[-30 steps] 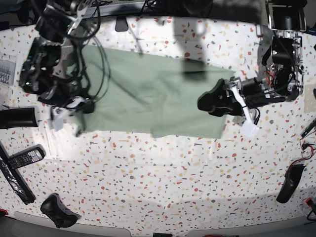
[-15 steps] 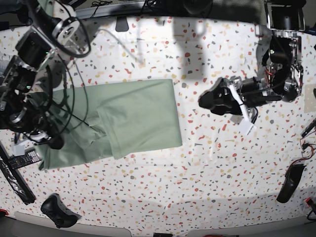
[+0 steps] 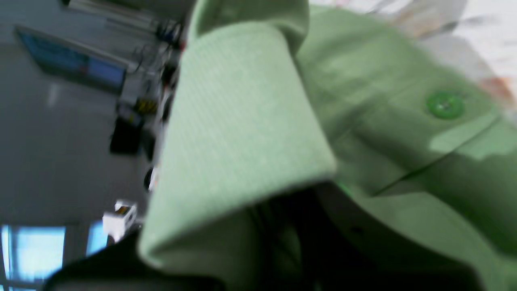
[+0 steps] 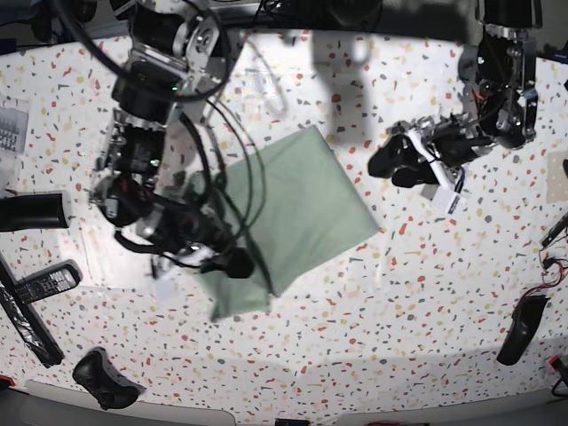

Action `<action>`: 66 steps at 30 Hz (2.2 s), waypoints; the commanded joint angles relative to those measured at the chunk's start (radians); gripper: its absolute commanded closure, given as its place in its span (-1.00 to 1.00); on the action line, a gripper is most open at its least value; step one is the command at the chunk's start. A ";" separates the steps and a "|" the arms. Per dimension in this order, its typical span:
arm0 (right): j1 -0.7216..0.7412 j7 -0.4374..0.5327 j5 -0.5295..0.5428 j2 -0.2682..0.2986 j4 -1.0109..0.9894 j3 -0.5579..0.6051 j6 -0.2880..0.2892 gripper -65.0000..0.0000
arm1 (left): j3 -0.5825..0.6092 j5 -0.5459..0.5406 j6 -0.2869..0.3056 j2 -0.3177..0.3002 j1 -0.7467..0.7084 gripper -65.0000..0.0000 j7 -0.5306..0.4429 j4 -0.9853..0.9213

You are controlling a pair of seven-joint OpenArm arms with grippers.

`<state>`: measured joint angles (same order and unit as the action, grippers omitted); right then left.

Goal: Fold the T-shirt properly
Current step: 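Lift the strip end with the right gripper and fold it over the middle, then hold the folded bundle with both grippers and flatten it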

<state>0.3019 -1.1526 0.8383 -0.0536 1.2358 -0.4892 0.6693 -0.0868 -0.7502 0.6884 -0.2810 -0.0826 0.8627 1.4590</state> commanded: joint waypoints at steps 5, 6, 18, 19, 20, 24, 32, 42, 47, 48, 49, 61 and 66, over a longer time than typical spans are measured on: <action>0.027 0.016 0.021 -0.042 0.014 0.127 -0.042 1.00 | -0.003 -0.006 0.010 0.062 0.016 0.01 -0.011 0.015; 0.027 0.016 0.022 -0.047 0.014 0.158 -0.054 1.00 | -0.003 0.015 0.010 0.075 0.016 0.01 -0.012 0.015; 0.018 0.016 -0.027 -0.074 0.014 0.471 -0.127 1.00 | -0.003 0.201 0.010 0.133 0.016 0.01 -0.046 0.015; 0.015 0.016 -0.027 -0.080 0.014 0.478 -0.127 1.00 | -0.003 0.201 0.010 0.134 0.016 0.01 -0.046 0.015; 0.012 0.016 -0.027 -0.089 0.014 0.480 -0.127 1.00 | -0.003 0.200 0.010 0.134 0.016 0.01 -0.046 0.015; 0.007 0.016 -0.027 -0.103 0.014 0.480 -0.127 1.00 | -0.003 0.200 0.010 0.134 0.016 0.01 -0.047 0.015; 0.008 0.016 -0.102 -0.103 0.014 0.480 -0.127 1.00 | -0.003 0.200 0.010 0.130 0.019 0.01 -0.045 0.015; 0.008 0.017 -0.018 -0.103 0.014 0.479 -0.127 1.00 | -0.004 0.175 0.010 0.056 0.104 0.01 0.135 0.017; 0.008 0.017 0.062 -0.103 0.014 0.478 -0.127 0.60 | -0.004 0.045 0.010 -0.007 0.153 0.01 0.291 0.017; 0.008 0.017 0.063 -0.103 0.014 0.478 -0.127 0.52 | -0.004 0.019 0.010 -0.021 0.159 0.01 0.305 0.017; 0.008 0.017 0.063 -0.103 0.014 0.478 -0.127 0.46 | -0.004 -0.006 0.010 -0.035 0.161 0.01 0.313 0.017; 0.028 0.017 0.287 -0.103 0.014 0.478 -0.060 0.43 | -0.004 -0.123 -0.026 -0.184 0.161 0.01 0.315 0.017; 0.047 0.017 0.255 -0.103 0.014 0.478 -0.039 0.43 | -0.004 -0.123 -0.060 -0.219 0.161 0.01 0.315 0.017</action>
<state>0.3256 -1.1461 1.0637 -0.1497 1.2362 -0.0128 0.6212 -0.0860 -0.8532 0.6254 -0.4858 0.0608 1.1893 1.4590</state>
